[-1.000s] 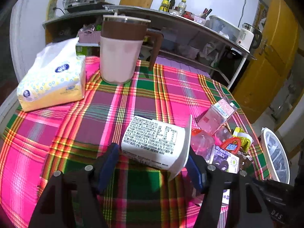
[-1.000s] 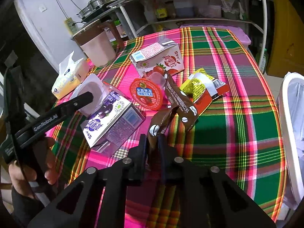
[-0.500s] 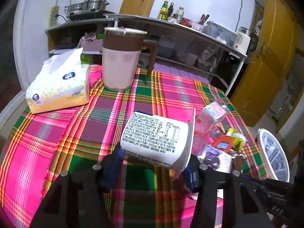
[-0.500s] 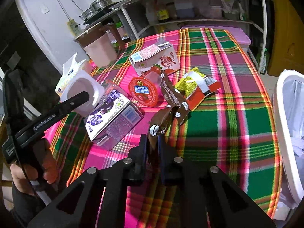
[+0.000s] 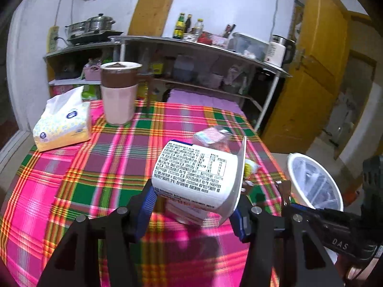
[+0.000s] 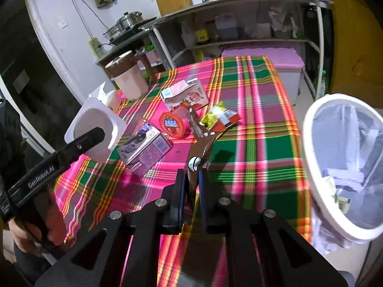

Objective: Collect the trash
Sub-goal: 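Carry the milk carton and brown wrapper over the bin with both grippers, then open both grippers to drop the milk carton and wrapper into the bin, then move both grippers back toward the purple juice box on the table, then grasp the purple juice box with the left gripper while the right gripper grasps a brown wrapper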

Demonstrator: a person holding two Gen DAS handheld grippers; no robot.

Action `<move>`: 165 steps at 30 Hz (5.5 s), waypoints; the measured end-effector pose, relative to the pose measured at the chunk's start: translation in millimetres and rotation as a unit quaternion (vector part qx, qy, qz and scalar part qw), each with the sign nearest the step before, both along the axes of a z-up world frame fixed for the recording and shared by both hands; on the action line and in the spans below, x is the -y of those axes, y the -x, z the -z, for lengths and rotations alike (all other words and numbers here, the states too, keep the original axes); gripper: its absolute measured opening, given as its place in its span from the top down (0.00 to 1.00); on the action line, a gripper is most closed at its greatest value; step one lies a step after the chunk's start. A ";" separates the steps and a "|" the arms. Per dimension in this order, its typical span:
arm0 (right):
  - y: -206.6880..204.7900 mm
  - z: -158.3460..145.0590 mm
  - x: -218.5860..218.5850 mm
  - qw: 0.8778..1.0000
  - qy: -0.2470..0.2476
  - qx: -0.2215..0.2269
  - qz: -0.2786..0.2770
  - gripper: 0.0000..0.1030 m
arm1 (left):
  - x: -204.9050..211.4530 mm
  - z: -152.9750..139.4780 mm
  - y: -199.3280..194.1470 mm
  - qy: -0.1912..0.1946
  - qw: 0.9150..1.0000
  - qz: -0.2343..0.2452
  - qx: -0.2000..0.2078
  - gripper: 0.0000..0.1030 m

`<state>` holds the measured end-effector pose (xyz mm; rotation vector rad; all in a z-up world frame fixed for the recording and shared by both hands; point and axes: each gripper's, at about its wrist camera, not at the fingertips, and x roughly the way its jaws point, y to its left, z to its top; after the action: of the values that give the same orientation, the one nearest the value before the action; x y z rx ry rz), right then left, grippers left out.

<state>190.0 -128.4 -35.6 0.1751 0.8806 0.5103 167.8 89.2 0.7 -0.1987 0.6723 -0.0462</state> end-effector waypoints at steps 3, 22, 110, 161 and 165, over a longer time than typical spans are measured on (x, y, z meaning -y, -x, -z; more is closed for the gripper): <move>6.9 -5.9 13.4 1.000 -0.001 0.007 0.009 0.89 | 17.7 -4.3 3.7 0.001 1.000 0.016 0.002 0.46; 26.7 -19.0 114.4 0.995 -0.003 0.025 0.096 0.89 | 121.8 -13.1 -4.5 -0.011 0.993 0.114 0.002 0.46; 55.4 -20.8 98.1 0.996 0.030 0.080 0.039 0.66 | 97.6 8.8 33.1 0.001 0.996 0.086 -0.012 0.42; -28.1 5.7 -8.7 0.995 0.057 0.034 -0.070 0.62 | 7.2 57.8 -28.6 -0.008 0.998 0.043 -0.051 0.44; -44.7 13.2 -15.1 0.996 0.053 0.019 -0.072 0.62 | 3.5 55.0 -20.6 -0.001 0.998 0.036 -0.046 0.44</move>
<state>234.6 -113.2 -48.8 0.0060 0.8855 0.5974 188.4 85.6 -54.3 -0.1744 0.7722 -0.1065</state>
